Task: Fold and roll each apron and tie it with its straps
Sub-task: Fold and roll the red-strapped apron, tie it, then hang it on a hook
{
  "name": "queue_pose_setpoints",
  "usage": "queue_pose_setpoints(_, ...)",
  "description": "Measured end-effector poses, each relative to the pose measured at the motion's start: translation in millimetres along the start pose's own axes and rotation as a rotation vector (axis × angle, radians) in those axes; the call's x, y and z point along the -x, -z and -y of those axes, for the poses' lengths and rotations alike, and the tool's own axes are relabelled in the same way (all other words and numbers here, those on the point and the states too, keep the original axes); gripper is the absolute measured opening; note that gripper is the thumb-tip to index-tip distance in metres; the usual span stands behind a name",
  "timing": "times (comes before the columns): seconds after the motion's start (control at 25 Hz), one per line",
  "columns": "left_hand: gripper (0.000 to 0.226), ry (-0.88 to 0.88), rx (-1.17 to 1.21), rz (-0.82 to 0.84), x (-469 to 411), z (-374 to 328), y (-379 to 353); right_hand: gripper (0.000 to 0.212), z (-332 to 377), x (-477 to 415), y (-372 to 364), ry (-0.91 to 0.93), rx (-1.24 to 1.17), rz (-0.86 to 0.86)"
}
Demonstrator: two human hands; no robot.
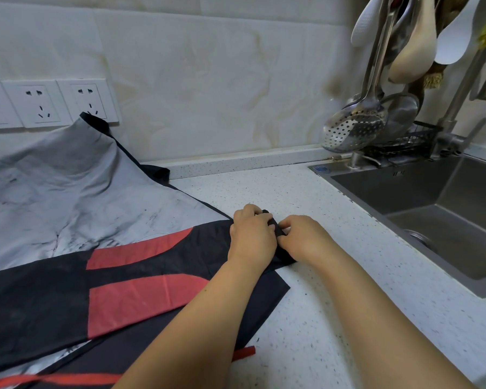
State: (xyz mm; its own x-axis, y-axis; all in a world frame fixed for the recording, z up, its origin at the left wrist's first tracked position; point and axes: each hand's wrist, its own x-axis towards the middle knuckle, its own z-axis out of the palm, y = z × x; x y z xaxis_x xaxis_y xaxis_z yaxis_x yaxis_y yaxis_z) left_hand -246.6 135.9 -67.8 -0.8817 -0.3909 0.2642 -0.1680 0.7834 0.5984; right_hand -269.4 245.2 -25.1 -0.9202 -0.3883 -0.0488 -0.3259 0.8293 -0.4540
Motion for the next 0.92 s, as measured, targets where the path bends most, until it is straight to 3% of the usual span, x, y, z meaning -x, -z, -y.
queue_pose_setpoints(0.24, 0.041, -0.035, 0.053, -0.024, 5, 0, 10, 0.023, 14, 4, -6, 0.062, -0.031, -0.065)
queue_pose_setpoints(0.44, 0.039, -0.060, 0.082, 0.069, -1, 3, 20, 0.026, 22, 12, -7, 0.124, 0.024, -0.097)
queue_pose_setpoints(0.6, 0.023, -0.093, -0.038, 0.147, 4, 8, 30, 0.029, 25, 14, -9, 0.143, 0.140, -0.088)
queue_pose_setpoints(0.76, 0.036, -0.102, 0.002, 0.066, 8, 8, 26, 0.028, 14, 9, -4, 0.135, -0.012, 0.014)
queue_pose_setpoints(0.88, 0.036, -0.026, 0.130, 0.042, 9, 5, 29, 0.023, 10, 7, -2, 0.075, -0.150, 0.009)
queue_pose_setpoints(0.92, 0.035, 0.000, 0.149, 0.030, 9, 5, 30, 0.030, 11, 8, -2, 0.039, -0.141, -0.005)
